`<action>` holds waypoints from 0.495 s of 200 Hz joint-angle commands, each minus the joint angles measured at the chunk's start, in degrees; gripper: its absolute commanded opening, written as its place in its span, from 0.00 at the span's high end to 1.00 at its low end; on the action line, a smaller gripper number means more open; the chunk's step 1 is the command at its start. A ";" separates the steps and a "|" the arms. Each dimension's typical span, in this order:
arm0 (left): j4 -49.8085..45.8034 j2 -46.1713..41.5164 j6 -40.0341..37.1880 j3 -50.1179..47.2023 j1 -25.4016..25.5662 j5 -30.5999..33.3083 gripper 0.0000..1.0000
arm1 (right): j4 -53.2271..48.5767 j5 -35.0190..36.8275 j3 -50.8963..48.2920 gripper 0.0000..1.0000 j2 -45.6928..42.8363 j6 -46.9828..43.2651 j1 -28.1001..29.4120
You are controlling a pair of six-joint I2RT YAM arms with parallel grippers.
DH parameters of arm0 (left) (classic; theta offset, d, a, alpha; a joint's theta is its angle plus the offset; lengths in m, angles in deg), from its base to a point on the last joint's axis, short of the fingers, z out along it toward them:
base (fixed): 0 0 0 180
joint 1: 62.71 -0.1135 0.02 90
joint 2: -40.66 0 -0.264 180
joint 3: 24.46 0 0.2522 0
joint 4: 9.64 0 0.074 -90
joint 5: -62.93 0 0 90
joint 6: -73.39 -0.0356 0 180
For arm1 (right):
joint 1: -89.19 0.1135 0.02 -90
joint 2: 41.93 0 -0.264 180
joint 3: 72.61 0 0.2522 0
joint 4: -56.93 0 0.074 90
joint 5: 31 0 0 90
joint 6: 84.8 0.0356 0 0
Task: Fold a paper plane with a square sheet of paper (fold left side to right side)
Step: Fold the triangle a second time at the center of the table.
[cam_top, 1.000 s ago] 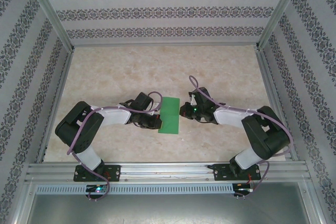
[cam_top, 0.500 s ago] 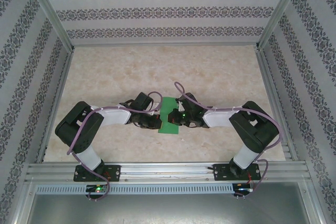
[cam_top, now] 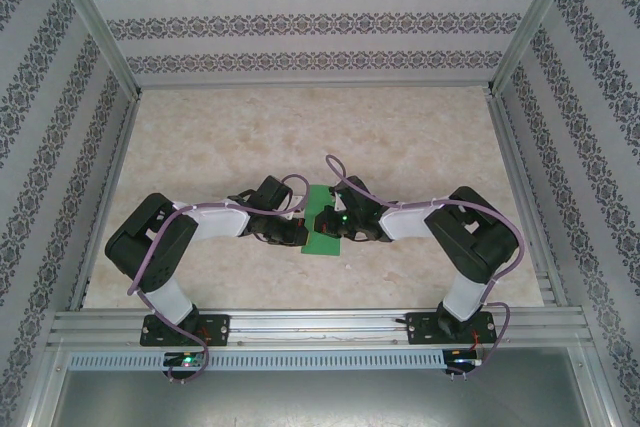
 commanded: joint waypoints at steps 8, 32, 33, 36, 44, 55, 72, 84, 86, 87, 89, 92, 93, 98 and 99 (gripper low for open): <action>-7.89 2.46 0.53 -1.56 0.30 9.13 1.00 | -0.61 1.25 -0.97 1.00 1.11 -0.14 -0.90; -8.70 1.42 0.49 -1.18 0.32 9.05 1.00 | -1.01 1.78 -2.38 1.00 1.02 -1.12 -1.86; -8.72 1.35 0.49 -1.10 0.31 9.07 1.00 | -0.99 1.76 -2.42 1.00 1.07 -1.16 -1.88; -8.81 1.18 0.49 -1.04 0.30 8.99 1.00 | -0.97 1.74 -2.57 1.00 1.11 -1.21 -1.98; -9.11 0.66 0.51 -0.92 0.30 9.00 1.00 | -0.72 1.57 -2.92 1.00 1.24 -1.29 -2.17; -9.43 -0.24 0.41 -0.58 0.30 8.55 1.00 | -0.31 1.25 -3.39 1.00 1.54 -1.33 -2.39; -9.49 -2.31 0.53 -0.40 0.30 7.64 1.00 | 0.69 0.88 -4.27 1.00 2.03 -1.19 -2.52; -9.86 -3.91 0.61 0.04 0.32 6.91 1.00 | 1.80 0.38 -4.85 1.00 2.25 -0.92 -2.75; -9.94 -4.16 0.58 0.09 0.31 6.83 1.00 | 1.95 0.34 -4.94 1.00 2.32 -0.88 -2.78; -10.00 -4.29 0.58 0.15 0.30 6.77 1.00 | 1.94 0.29 -4.97 1.00 2.33 -0.87 -2.74; -10.15 -4.52 0.62 0.18 0.30 6.69 1.00 | 2.07 0.25 -5.04 1.00 2.34 -0.86 -2.78; -10.29 -4.98 0.58 0.32 0.31 6.59 1.00 | 2.18 0.24 -5.15 1.00 2.42 -0.78 -2.74; -10.35 -5.14 0.58 0.36 0.31 6.57 1.00 | 2.24 0.24 -5.16 1.00 2.42 -0.73 -2.76; -10.56 -5.85 0.58 0.52 0.30 6.34 1.00 | 2.29 0.24 -5.31 1.00 2.47 -0.73 -2.79; -10.61 -5.97 0.58 0.59 0.30 6.31 1.00 | 2.29 0.19 -5.33 1.00 2.50 -0.75 -2.74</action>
